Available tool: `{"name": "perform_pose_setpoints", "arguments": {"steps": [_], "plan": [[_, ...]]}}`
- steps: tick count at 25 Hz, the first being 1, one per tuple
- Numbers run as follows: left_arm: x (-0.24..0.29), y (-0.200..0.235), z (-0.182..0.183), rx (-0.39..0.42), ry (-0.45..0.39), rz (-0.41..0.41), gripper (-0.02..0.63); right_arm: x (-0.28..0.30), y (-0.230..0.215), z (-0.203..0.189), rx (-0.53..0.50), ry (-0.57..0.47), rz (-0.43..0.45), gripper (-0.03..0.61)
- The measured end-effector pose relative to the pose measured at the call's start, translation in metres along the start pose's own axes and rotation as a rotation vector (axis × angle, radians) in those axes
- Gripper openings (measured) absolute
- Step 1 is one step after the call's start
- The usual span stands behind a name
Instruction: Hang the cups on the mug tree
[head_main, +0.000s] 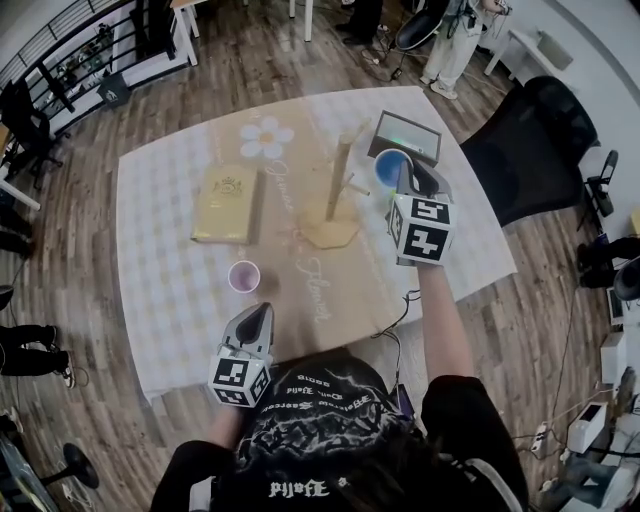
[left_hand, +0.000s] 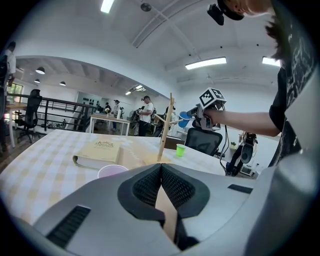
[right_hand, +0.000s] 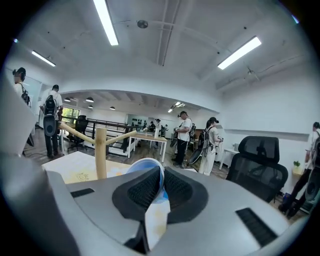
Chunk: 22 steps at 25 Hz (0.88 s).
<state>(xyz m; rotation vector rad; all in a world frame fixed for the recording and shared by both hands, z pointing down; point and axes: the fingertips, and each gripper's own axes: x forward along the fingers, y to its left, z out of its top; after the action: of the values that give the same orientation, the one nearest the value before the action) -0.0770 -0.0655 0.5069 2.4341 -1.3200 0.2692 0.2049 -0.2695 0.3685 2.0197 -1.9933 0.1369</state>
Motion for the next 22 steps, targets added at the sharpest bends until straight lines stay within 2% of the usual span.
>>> {"name": "perform_pose_setpoints", "arguments": {"steps": [12, 18, 22], "plan": [[-0.007, 0.009, -0.002, -0.004, 0.0, 0.028, 0.02, 0.03, 0.014, 0.036, -0.133, -0.025, 0.014, 0.034], [-0.009, 0.003, 0.0, 0.03, 0.003, 0.017, 0.02, 0.039, 0.015, 0.055, -0.16, -0.042, 0.014, 0.034], [-0.011, 0.006, 0.001, 0.02, -0.009, 0.032, 0.02, 0.039, 0.019, 0.065, -0.191, -0.062, 0.022, 0.035]]}}
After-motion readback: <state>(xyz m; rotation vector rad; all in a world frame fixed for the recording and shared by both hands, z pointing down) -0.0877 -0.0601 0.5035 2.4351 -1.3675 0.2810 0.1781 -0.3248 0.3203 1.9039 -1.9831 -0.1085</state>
